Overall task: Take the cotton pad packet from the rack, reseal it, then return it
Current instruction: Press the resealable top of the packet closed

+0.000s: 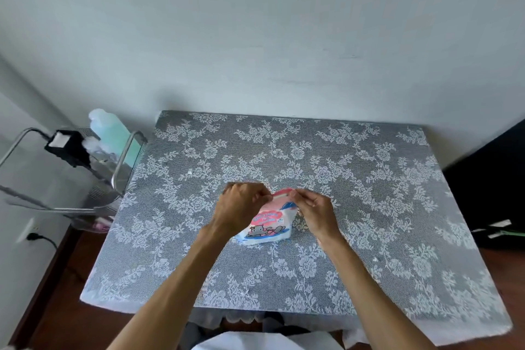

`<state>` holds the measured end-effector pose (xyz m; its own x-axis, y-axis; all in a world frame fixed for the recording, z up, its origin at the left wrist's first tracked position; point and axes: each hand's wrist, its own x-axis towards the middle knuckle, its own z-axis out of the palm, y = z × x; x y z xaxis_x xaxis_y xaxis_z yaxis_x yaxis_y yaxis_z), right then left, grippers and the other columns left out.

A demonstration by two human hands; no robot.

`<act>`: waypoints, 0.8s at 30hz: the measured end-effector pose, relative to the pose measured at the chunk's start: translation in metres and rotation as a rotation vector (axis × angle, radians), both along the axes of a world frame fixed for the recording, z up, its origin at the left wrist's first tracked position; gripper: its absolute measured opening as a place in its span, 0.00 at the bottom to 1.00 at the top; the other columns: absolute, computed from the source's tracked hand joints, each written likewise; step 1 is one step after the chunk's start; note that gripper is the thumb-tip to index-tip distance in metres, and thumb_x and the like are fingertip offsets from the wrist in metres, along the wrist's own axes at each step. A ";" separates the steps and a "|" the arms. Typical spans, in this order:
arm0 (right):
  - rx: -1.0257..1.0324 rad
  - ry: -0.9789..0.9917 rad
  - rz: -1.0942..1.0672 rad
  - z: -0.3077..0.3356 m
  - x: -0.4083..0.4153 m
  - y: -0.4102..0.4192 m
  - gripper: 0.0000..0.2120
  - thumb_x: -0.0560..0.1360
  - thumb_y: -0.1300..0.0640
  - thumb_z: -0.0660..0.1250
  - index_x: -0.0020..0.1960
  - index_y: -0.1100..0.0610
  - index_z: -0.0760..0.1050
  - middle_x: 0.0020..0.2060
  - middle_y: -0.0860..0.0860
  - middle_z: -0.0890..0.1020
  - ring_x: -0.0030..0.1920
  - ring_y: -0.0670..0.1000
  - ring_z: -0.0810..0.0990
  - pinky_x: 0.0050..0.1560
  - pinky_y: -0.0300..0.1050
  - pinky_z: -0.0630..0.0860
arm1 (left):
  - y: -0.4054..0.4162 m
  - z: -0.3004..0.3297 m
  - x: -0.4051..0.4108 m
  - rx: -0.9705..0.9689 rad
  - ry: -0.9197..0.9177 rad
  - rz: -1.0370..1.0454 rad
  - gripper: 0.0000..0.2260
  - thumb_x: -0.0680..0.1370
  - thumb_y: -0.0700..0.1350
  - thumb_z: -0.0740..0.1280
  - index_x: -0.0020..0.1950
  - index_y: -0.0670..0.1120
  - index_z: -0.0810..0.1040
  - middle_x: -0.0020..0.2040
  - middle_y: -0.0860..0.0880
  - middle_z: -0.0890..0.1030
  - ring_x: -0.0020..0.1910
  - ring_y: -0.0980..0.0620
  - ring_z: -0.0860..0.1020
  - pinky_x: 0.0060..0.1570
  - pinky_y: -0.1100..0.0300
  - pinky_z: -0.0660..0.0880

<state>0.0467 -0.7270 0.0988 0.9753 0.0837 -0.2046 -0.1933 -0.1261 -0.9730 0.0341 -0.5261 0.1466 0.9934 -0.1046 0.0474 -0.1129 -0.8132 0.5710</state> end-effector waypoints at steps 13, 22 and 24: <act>0.011 0.025 0.166 0.011 0.001 0.001 0.21 0.64 0.40 0.73 0.50 0.55 0.83 0.40 0.49 0.87 0.39 0.49 0.85 0.39 0.39 0.79 | 0.004 0.005 -0.006 0.073 -0.061 0.001 0.04 0.77 0.51 0.68 0.46 0.53 0.82 0.40 0.56 0.85 0.39 0.56 0.82 0.57 0.55 0.72; -0.039 -0.006 0.225 0.018 -0.002 0.003 0.14 0.69 0.45 0.72 0.47 0.53 0.84 0.38 0.53 0.86 0.36 0.49 0.83 0.36 0.38 0.76 | 0.004 0.001 -0.014 0.022 0.002 0.012 0.05 0.78 0.51 0.68 0.48 0.53 0.82 0.42 0.55 0.85 0.38 0.57 0.80 0.51 0.57 0.77; -0.055 0.018 0.267 0.019 -0.004 0.002 0.11 0.69 0.46 0.73 0.46 0.52 0.84 0.38 0.52 0.86 0.36 0.49 0.83 0.36 0.39 0.76 | 0.003 0.002 -0.015 0.020 -0.004 -0.003 0.05 0.78 0.50 0.68 0.48 0.53 0.82 0.42 0.55 0.85 0.39 0.57 0.81 0.54 0.57 0.77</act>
<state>0.0429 -0.7248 0.1173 0.9162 0.3258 -0.2334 -0.1636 -0.2276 -0.9599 0.0193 -0.5233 0.1482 0.9928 -0.1090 0.0497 -0.1182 -0.8240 0.5541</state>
